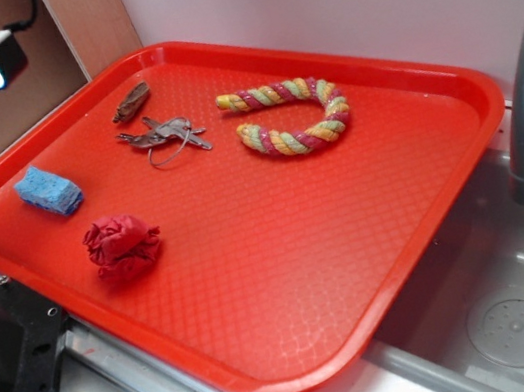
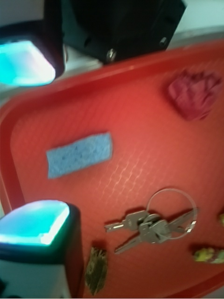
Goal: Grab the blue sponge.
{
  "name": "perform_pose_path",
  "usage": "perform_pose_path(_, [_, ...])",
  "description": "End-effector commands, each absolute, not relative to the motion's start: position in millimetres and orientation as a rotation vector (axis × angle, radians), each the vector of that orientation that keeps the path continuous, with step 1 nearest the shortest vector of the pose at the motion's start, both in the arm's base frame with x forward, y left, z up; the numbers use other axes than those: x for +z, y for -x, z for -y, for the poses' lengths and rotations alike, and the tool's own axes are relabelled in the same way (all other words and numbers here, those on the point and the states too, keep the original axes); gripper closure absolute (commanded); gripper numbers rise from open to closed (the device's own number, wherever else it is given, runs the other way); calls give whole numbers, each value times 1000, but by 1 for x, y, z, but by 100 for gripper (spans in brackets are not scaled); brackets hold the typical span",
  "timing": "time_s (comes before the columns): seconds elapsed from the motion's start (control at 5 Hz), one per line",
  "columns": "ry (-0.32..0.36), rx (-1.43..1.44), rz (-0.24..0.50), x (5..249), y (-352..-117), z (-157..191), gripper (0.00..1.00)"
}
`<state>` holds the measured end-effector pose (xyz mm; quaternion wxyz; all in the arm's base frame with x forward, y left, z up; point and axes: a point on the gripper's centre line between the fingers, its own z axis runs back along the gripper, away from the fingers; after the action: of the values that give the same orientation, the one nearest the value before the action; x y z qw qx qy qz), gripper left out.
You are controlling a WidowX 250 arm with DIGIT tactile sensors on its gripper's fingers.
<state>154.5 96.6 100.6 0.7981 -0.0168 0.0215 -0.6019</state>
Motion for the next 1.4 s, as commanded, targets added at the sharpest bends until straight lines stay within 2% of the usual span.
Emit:
perform_pose_path(0.0, [15,-1245,-69,58,-178,-103,0])
perform_pose_path(0.2, [7,-1300,-119,40,-180,-101,0])
perform_pose_path(0.4, [28,-1337,-129,24,-178,-98,0])
perform_pose_path(0.6, [34,-1337,-150,19,-177,-98,0])
perform_pose_path(0.8, [42,-1321,-138,19,-168,-103,46])
perform_pose_path(1.0, [49,-1323,-119,21,-169,-102,100])
perform_pose_path(1.2, [52,-1325,-108,24,-171,-101,100])
